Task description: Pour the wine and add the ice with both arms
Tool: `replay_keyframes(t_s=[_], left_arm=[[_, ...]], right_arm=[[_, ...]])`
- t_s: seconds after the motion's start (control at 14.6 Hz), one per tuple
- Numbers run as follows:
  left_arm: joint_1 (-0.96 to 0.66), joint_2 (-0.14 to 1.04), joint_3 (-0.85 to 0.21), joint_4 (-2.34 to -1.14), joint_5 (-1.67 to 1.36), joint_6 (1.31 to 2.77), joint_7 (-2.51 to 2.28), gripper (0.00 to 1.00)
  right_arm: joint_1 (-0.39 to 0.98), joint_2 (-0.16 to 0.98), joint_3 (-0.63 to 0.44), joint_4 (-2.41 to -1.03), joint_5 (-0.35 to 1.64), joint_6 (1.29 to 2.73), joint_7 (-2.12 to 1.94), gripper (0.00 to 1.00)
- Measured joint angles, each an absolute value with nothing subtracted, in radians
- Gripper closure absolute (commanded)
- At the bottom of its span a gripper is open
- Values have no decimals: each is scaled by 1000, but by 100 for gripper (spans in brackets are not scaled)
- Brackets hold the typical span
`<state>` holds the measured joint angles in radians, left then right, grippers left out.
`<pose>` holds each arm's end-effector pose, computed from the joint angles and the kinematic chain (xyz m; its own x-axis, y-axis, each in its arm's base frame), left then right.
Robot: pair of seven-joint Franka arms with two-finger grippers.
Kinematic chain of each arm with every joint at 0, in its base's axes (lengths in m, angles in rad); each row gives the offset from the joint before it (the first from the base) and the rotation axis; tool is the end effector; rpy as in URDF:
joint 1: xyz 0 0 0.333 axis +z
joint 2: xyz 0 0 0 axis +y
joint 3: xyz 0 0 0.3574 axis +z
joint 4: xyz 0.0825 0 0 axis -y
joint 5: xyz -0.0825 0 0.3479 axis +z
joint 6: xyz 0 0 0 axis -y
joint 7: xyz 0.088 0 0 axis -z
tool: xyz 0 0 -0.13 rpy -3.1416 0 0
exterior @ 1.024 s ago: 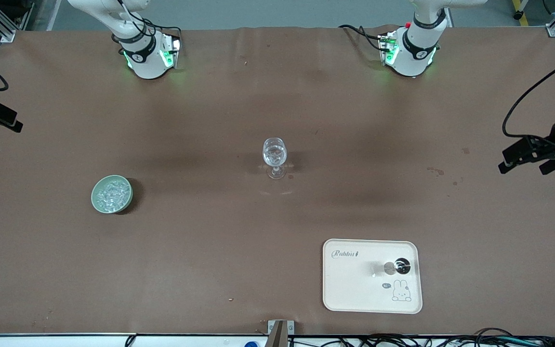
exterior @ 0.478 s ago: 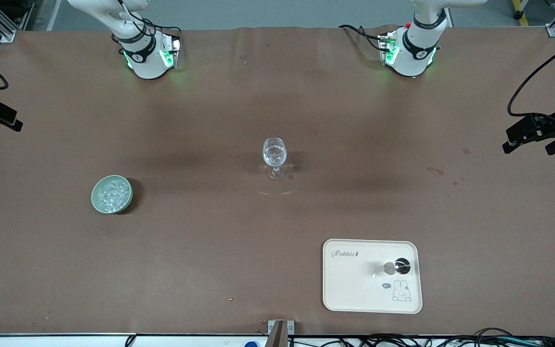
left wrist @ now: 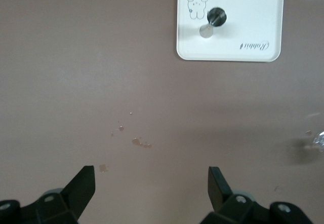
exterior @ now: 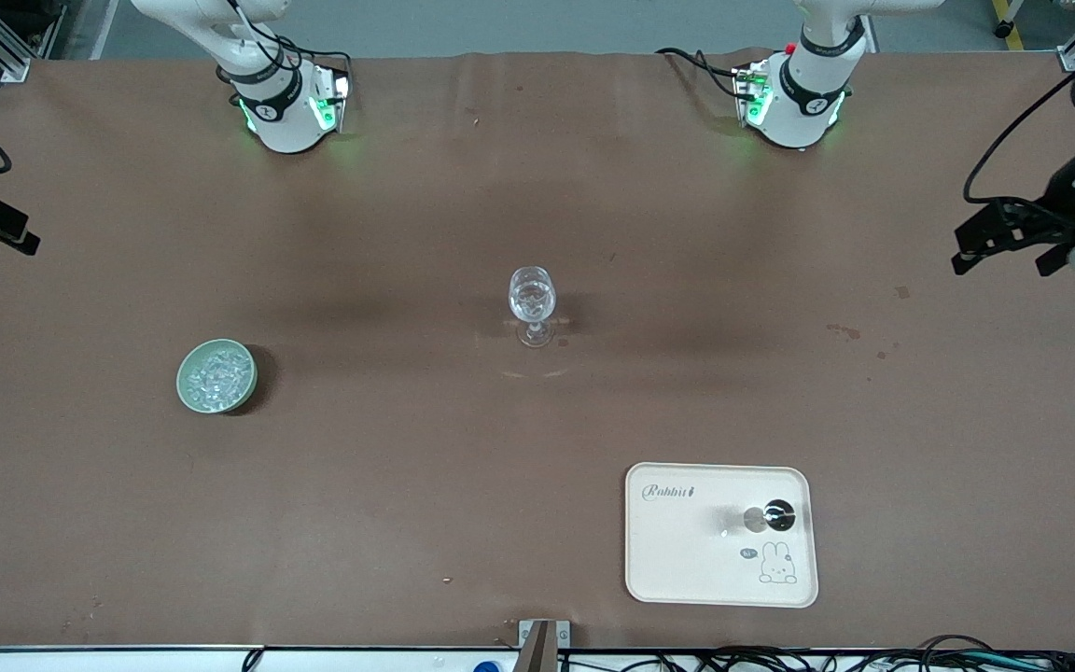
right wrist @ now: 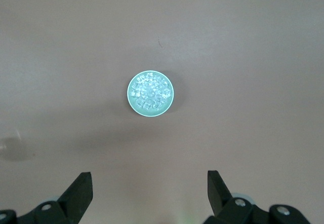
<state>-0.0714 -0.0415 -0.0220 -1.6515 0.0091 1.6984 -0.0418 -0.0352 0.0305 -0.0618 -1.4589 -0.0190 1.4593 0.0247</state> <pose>0.5154 -0.0475 0.6406 0.9947 -0.0524 0.0886 -0.0521 -0.9986 -0.0063 0.5148 -0.0521 0.6657 0.9919 -0.1235 -0.0295 -0.1229 -0.9922 0.0216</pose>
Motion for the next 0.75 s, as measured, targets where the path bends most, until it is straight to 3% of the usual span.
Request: replay_keyframes(t_s=[0.75], left_arm=[[-58, -61, -32, -1672, 5, 1698, -34, 1]], right_arm=[[-43, 31, -64, -1457, -17, 1460, 25, 0]])
